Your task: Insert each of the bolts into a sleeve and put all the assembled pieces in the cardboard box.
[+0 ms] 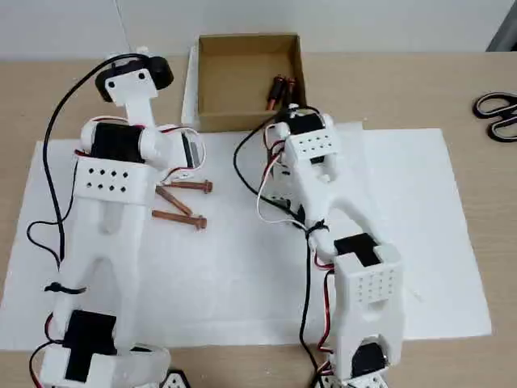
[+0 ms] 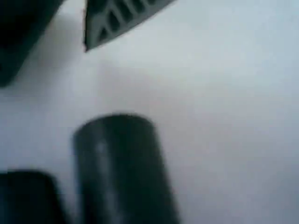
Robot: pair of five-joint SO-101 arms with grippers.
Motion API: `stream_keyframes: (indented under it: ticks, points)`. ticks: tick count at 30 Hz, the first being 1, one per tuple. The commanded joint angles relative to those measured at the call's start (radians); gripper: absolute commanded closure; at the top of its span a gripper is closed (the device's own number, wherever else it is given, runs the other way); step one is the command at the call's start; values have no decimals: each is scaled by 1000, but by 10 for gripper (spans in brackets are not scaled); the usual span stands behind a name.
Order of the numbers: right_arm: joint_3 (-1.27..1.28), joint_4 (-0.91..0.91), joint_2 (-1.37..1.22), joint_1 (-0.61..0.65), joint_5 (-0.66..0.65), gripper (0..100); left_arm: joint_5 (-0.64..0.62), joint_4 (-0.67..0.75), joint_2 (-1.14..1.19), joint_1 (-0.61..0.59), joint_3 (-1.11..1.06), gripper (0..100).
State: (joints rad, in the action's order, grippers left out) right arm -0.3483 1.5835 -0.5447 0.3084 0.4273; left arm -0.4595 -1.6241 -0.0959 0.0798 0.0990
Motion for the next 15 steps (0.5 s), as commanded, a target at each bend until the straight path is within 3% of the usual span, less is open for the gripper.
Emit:
stream_keyframes:
  ticks: [1,5,15]
  points:
    - [-3,-13,7,-39,2,820,-6,20,-40,-8,5,878]
    - [-3,-10,7,-41,-25,870,-6,21,-40,-3,5,878]
    - [-3,-18,5,-36,-21,870,-6,35,-40,-2,5,878]
